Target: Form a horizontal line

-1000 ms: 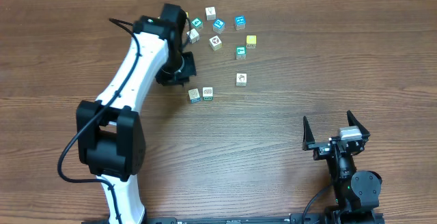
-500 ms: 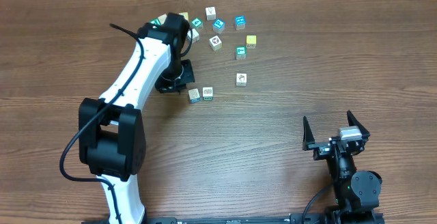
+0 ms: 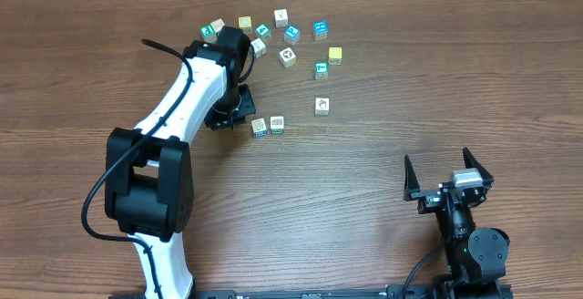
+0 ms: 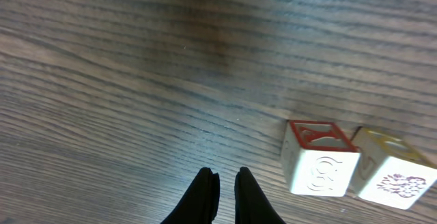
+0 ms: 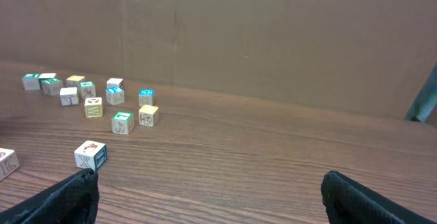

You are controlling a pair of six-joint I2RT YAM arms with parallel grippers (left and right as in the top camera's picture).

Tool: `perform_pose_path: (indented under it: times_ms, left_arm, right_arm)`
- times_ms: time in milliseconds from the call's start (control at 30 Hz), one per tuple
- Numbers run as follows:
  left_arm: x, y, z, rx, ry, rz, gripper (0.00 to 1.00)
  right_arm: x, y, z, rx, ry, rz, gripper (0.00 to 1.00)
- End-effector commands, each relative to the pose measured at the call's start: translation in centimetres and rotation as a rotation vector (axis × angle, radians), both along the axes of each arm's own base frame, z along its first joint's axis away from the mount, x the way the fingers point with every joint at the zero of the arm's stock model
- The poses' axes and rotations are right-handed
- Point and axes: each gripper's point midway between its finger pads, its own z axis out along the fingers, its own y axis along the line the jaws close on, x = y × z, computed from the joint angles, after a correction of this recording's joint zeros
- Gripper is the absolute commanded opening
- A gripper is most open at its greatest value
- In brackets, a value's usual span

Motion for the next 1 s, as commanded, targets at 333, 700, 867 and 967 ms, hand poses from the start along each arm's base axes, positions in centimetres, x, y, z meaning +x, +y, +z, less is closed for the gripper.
perform_pose_path:
  times_ms: [333, 700, 867, 967]
  left_arm:
    - [-0.12, 0.23, -0.96, 0.015, -0.002, 0.015, 0.09]
    - [-0.09, 0.22, -0.96, 0.015, -0.004, 0.015, 0.11]
    - [-0.06, 0.2, -0.96, 0.015, -0.005, 0.015, 0.11]
    - [-0.07, 0.2, -0.96, 0.015, -0.005, 0.015, 0.11]
  right_arm:
    - [0.01, -0.07, -0.18, -0.003, -0.005, -0.001, 1.0]
    - [0.01, -0.07, -0.18, -0.003, -0.005, -0.001, 1.0]
    - [0.01, -0.07, -0.18, -0.003, -0.004, -0.001, 1.0]
    - [0.01, -0.07, -0.18, -0.003, -0.005, -0.001, 1.0]
